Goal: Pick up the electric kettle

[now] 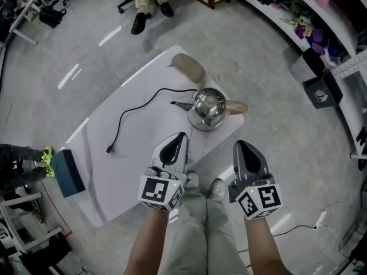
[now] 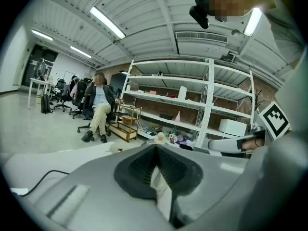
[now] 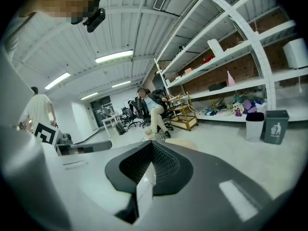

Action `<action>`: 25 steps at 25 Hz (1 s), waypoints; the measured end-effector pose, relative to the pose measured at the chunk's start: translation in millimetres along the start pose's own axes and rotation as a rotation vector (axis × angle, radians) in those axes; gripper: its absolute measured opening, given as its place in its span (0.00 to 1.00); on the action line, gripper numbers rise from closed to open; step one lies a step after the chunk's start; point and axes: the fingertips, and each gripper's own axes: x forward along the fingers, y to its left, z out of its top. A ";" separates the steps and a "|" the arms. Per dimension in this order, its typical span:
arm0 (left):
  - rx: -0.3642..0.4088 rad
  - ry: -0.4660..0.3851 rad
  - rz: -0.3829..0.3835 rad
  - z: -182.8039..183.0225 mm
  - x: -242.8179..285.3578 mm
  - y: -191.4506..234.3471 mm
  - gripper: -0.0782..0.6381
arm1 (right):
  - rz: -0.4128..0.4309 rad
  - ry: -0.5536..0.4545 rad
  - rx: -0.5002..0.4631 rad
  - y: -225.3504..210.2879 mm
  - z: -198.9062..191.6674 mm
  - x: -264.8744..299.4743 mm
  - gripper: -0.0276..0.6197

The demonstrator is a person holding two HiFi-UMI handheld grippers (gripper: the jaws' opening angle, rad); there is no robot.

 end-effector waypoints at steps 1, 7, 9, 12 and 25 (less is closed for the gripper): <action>-0.002 0.007 0.003 -8.4 1.7 2.5 0.11 | -0.001 0.001 0.022 -2.7 -7.4 1.6 0.08; -0.091 0.052 0.030 -46.7 17.2 27.9 0.11 | -0.004 0.009 0.214 -31.7 -40.9 20.6 0.08; -0.115 0.059 0.052 -51.4 23.4 38.9 0.11 | -0.052 0.051 0.236 -46.9 -53.1 26.5 0.08; -0.134 0.066 0.080 -54.2 35.9 53.1 0.11 | -0.110 0.063 0.238 -67.5 -59.2 32.3 0.12; -0.140 0.102 0.125 -61.3 70.7 88.4 0.11 | -0.219 0.106 0.213 -121.4 -83.7 90.1 0.41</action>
